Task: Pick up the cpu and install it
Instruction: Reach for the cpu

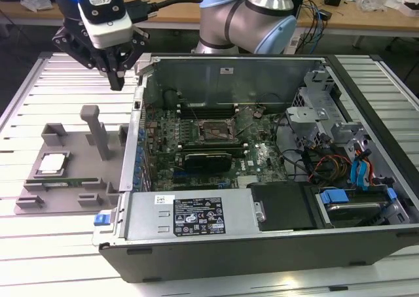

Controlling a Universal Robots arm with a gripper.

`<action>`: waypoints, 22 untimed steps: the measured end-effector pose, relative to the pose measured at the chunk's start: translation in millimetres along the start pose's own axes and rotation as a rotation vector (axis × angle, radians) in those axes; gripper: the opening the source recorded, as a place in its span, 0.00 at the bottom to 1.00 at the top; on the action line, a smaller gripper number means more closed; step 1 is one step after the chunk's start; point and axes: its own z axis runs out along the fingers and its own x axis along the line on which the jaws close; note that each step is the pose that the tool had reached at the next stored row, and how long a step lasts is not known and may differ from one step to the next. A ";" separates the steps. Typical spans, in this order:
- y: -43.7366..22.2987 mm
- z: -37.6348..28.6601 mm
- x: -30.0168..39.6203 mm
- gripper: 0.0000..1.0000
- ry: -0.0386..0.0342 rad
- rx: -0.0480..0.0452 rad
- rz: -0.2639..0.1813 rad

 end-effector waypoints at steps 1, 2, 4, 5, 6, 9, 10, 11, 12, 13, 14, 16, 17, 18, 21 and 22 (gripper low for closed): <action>-0.1 -0.1 2.3 0.11 0.0001 0.0001 0.000; -0.3 -0.1 4.1 0.11 0.0000 0.0001 0.000; -0.4 -0.2 6.2 0.11 0.0000 0.0001 0.000; -0.6 -0.2 8.5 0.11 0.0000 0.0000 0.000; -0.7 -0.3 10.3 0.11 0.0000 0.0001 0.000; -1.0 -0.4 16.2 0.11 0.0000 0.0000 0.000; -1.2 -0.5 18.7 0.11 0.0000 0.0000 0.000; -1.3 -0.6 21.5 0.11 0.0000 0.0001 0.000; -1.4 -0.6 23.7 0.11 0.0000 0.0000 0.000; -1.6 -0.7 26.6 0.11 0.0001 0.0001 0.000; -1.8 -0.8 28.6 0.11 0.0001 0.0001 0.000; -1.9 -0.8 31.7 0.11 0.0000 0.0000 0.000; -2.0 -0.9 32.3 0.11 0.0000 0.0000 0.000; -2.1 -0.9 33.5 0.11 0.0000 0.0001 0.000; -2.4 -1.0 38.6 0.11 0.0000 0.0001 0.000; -2.5 -1.1 40.5 0.11 0.0001 0.0001 0.000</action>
